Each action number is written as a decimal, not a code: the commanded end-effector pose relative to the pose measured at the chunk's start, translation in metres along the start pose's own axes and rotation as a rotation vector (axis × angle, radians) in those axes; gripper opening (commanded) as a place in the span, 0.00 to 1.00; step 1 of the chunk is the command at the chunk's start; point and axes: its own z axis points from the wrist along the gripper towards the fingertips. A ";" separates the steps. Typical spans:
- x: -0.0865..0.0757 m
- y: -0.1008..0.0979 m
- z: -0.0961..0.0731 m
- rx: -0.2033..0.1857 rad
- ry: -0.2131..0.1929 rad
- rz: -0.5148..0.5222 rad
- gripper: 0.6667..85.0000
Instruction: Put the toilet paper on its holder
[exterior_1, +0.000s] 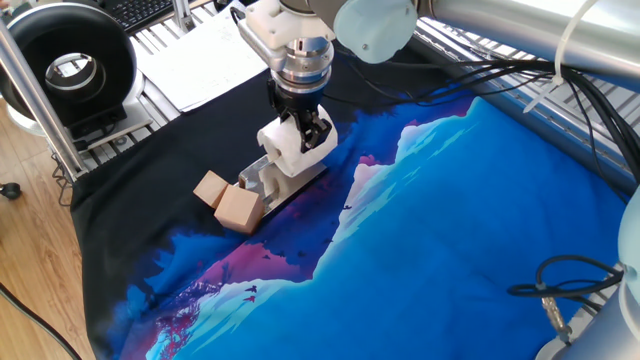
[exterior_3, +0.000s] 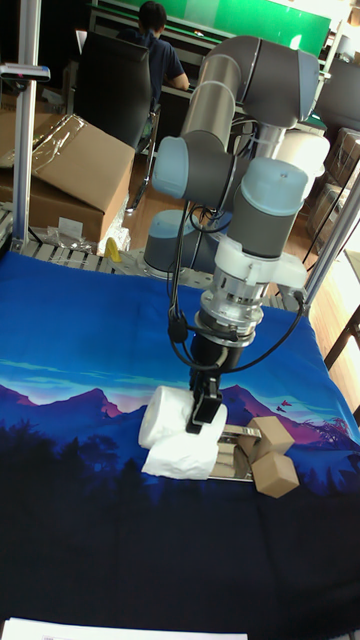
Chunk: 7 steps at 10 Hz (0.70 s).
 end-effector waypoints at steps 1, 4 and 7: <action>-0.009 0.012 -0.002 -0.046 -0.037 0.007 0.55; -0.004 0.009 -0.001 -0.036 -0.019 -0.013 0.55; -0.008 0.009 -0.001 -0.030 -0.022 -0.002 0.57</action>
